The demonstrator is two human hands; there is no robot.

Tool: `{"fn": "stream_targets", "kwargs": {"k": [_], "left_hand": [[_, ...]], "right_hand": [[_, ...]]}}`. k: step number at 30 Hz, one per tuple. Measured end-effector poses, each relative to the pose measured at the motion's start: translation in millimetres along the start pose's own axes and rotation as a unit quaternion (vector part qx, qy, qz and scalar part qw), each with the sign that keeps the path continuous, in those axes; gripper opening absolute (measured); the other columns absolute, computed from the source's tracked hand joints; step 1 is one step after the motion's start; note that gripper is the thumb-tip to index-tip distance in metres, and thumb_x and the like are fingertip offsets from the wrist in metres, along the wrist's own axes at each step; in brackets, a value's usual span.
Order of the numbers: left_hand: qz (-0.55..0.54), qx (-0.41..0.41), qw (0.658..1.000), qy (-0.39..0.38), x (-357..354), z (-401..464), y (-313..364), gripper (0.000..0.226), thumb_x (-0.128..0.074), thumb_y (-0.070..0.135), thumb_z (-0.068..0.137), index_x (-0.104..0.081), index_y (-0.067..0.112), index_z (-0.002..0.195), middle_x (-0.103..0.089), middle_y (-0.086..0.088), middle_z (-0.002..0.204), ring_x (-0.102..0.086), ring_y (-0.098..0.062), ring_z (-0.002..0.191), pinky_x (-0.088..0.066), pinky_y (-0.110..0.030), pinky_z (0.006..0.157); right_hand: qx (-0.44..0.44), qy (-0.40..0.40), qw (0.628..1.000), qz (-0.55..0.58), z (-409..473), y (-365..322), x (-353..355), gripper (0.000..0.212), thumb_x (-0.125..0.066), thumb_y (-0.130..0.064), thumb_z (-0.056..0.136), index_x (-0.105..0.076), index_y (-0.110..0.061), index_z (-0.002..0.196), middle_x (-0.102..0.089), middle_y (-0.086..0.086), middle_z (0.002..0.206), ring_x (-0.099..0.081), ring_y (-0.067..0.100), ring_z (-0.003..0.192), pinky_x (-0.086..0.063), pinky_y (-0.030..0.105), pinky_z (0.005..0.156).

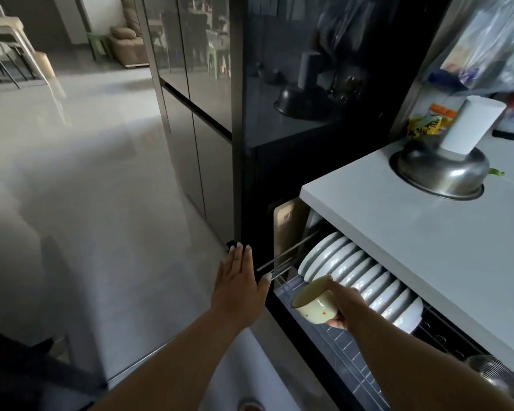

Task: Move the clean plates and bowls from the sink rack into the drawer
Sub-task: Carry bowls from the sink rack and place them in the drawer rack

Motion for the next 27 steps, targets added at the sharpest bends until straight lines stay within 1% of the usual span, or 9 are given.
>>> {"fn": "stream_targets", "kwargs": {"k": [2, 4, 7, 9, 13, 16, 18, 22, 27], "left_hand": [[0.034, -0.004, 0.999, -0.002, -7, 18, -6, 0.073, -0.02, 0.051, 0.1, 0.013, 0.011, 0.151, 0.019, -0.009, 0.16, 0.02, -0.019, 0.146, 0.013, -0.032, 0.115], [0.061, -0.007, 0.998, -0.004, -14, 33, -12, 0.074, -0.017, 0.053, 0.1, 0.014, 0.01, 0.151, 0.021, -0.01, 0.159, 0.022, -0.02, 0.146, 0.013, -0.034, 0.115], [0.083, -0.009, 0.996, -0.017, -27, 52, -20, 0.074, -0.014, 0.055, 0.099, 0.015, 0.01, 0.151, 0.023, -0.01, 0.158, 0.024, -0.02, 0.145, 0.015, -0.035, 0.114], [0.097, -0.014, 0.995, -0.022, -36, 64, -26, 0.074, -0.012, 0.055, 0.098, 0.016, 0.011, 0.151, 0.023, -0.009, 0.158, 0.026, -0.019, 0.144, 0.017, -0.035, 0.112], [0.104, -0.022, 0.994, -0.027, -52, 83, -34, 0.077, -0.003, 0.061, 0.094, 0.018, 0.012, 0.15, 0.024, -0.008, 0.158, 0.031, -0.016, 0.14, 0.019, -0.038, 0.113], [0.114, -0.029, 0.993, -0.011, -60, 91, -39, 0.088, 0.015, 0.064, 0.078, 0.018, 0.014, 0.15, 0.023, -0.007, 0.159, 0.032, -0.016, 0.138, 0.019, -0.042, 0.113], [0.117, -0.028, 0.993, 0.003, -62, 97, -41, 0.089, 0.017, 0.063, 0.076, 0.016, 0.015, 0.151, 0.021, -0.007, 0.159, 0.03, -0.016, 0.14, 0.019, -0.043, 0.112], [0.118, -0.016, 0.993, 0.013, -62, 106, -46, 0.087, 0.016, 0.063, 0.077, 0.017, 0.016, 0.15, 0.017, -0.006, 0.16, 0.03, -0.015, 0.14, 0.02, -0.045, 0.111], [0.117, -0.014, 0.993, 0.023, -63, 110, -49, 0.088, 0.012, 0.063, 0.077, 0.013, 0.016, 0.152, 0.013, -0.006, 0.161, 0.028, -0.013, 0.139, 0.018, -0.046, 0.113]], "right_hand": [[-0.018, -0.002, 1.0, 0.002, 15, 1, -10, 0.048, -0.067, -0.038, 0.083, -0.053, -0.002, 0.113, -0.066, 0.02, 0.086, -0.067, 0.031, 0.069, -0.055, 0.033, 0.053], [-0.04, -0.011, 0.999, 0.007, 28, 3, -19, 0.045, -0.068, -0.033, 0.085, -0.052, 0.0, 0.111, -0.065, 0.019, 0.081, -0.065, 0.029, 0.063, -0.052, 0.03, 0.046], [-0.057, -0.019, 0.998, 0.017, 48, 6, -34, 0.044, -0.07, -0.029, 0.084, -0.051, 0.0, 0.11, -0.065, 0.021, 0.084, -0.066, 0.029, 0.062, -0.051, 0.03, 0.041], [-0.067, -0.025, 0.997, 0.019, 60, 9, -46, 0.041, -0.072, -0.025, 0.081, -0.053, 0.0, 0.109, -0.066, 0.022, 0.086, -0.068, 0.031, 0.065, -0.056, 0.038, 0.047], [-0.075, -0.032, 0.996, -0.024, 80, 15, -65, 0.043, -0.076, -0.027, 0.071, -0.061, -0.001, 0.102, -0.07, 0.023, 0.086, -0.071, 0.035, 0.074, -0.057, 0.056, 0.071], [-0.08, -0.041, 0.996, -0.012, 98, 19, -78, 0.059, -0.081, -0.031, 0.056, -0.059, -0.004, 0.104, -0.069, 0.024, 0.091, -0.071, 0.037, 0.076, -0.056, 0.058, 0.069], [-0.082, -0.043, 0.995, -0.025, 109, 21, -86, 0.07, -0.081, -0.037, 0.046, -0.057, -0.007, 0.104, -0.069, 0.023, 0.092, -0.071, 0.037, 0.074, -0.056, 0.058, 0.065], [-0.083, -0.022, 0.993, -0.085, 109, 16, -98, 0.063, -0.078, -0.042, 0.062, -0.054, -0.005, 0.108, -0.068, 0.021, 0.088, -0.071, 0.035, 0.068, -0.059, 0.049, 0.056], [-0.09, -0.024, 0.992, -0.083, 117, 16, -109, 0.067, -0.077, -0.044, 0.064, -0.052, -0.006, 0.114, -0.067, 0.02, 0.092, -0.07, 0.035, 0.07, -0.059, 0.05, 0.055]]}}
Point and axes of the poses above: each hand's wrist, its own z-axis towards the middle knuckle, its own x-axis out of the back of the hand, y = z × x, the point moved 2 cm from there along z, towards the middle knuckle
